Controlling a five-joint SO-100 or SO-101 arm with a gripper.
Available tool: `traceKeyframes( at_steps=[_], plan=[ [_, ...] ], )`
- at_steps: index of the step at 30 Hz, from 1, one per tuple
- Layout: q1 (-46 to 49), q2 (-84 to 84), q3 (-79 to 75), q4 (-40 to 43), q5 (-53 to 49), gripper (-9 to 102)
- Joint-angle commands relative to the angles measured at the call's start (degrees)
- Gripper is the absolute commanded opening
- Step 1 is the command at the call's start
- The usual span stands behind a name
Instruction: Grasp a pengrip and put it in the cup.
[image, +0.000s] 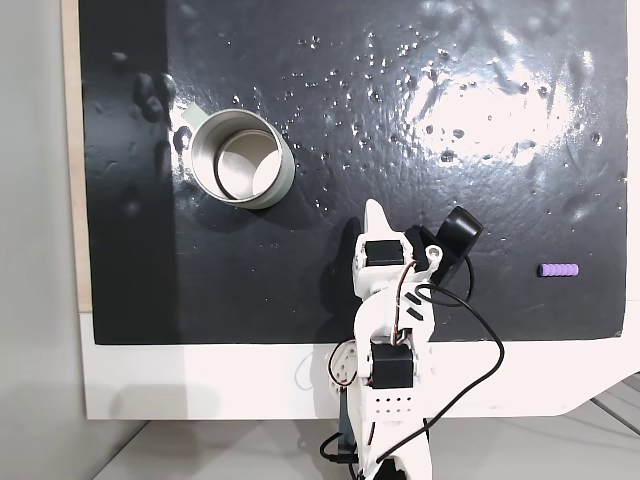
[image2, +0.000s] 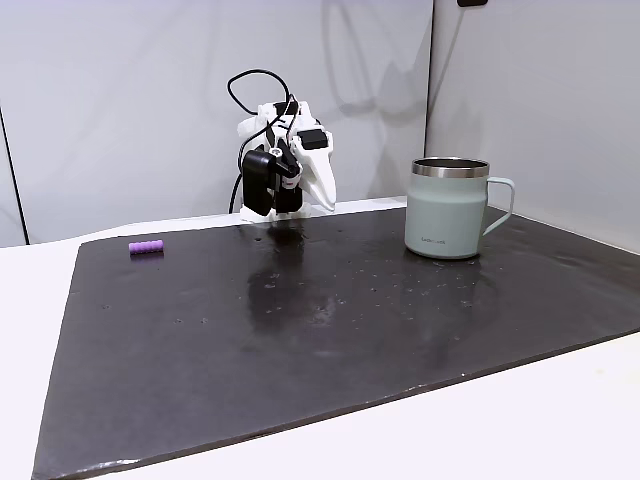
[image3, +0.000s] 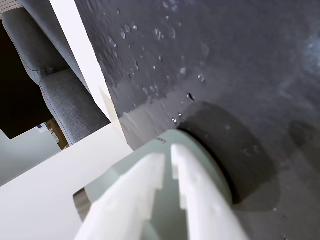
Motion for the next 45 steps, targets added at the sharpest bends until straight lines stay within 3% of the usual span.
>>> traceKeyframes(
  at_steps=[1,10,15,33,45],
  plan=[
    [-0.70,0.62,1.76,-2.72,-0.62,0],
    [0.09,0.62,1.32,-3.08,-0.88,0],
    [2.55,0.70,-6.15,2.20,-3.87,0],
    [18.54,-32.17,-52.82,27.69,-12.57,0],
    [37.09,-57.74,-81.74,42.71,-24.08,1]
  ],
)
